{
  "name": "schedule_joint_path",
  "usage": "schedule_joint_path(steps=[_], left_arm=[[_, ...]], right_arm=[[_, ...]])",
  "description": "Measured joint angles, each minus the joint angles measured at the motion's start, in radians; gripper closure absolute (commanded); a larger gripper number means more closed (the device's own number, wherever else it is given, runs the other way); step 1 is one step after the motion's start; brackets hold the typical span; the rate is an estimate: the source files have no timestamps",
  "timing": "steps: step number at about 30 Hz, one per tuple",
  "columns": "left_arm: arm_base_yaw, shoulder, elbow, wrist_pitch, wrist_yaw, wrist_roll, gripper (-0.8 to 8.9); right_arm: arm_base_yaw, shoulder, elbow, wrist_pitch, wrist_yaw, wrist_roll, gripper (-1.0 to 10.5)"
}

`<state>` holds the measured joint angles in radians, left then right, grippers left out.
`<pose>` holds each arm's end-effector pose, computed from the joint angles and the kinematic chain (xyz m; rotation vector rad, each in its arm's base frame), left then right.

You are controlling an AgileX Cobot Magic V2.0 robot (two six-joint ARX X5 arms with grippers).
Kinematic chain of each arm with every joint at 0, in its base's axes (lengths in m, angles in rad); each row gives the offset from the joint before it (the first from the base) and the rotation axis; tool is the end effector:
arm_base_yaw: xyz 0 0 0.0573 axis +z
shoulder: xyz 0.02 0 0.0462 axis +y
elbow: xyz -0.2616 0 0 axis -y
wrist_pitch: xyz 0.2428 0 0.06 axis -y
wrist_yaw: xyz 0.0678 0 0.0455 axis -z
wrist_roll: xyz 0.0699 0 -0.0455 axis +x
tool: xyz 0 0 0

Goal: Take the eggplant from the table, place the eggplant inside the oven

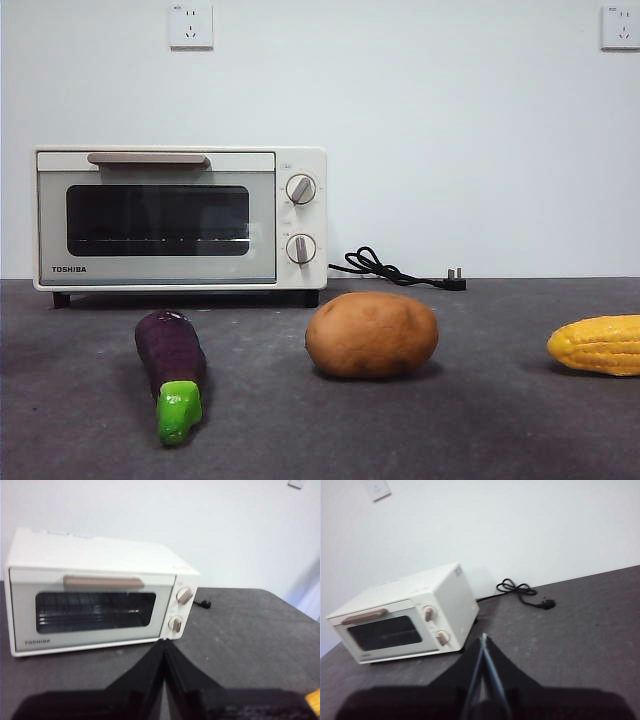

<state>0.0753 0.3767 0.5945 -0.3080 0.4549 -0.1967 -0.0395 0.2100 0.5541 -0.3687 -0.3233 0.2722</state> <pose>0.1328 -0.0208 0.2990 -0.2180 0.1246 -0.3696 0.1073 0.0180 0.2931 0.2748 0.0628 0.2788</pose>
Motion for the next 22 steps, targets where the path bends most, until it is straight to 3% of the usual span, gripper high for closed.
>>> schedule_joint_path(steps=[13,22], left_arm=[[-0.055,0.305,0.467,-0.284,-0.001,0.076,8.19],[-0.125,0.407,0.689,-0.387,-0.001,0.108,8.19]], right_arm=[[0.039,0.451,0.526,-0.348,-0.145,-0.155,9.6],[0.165,0.695,0.831,-0.497,-0.18,-0.204,9.5]])
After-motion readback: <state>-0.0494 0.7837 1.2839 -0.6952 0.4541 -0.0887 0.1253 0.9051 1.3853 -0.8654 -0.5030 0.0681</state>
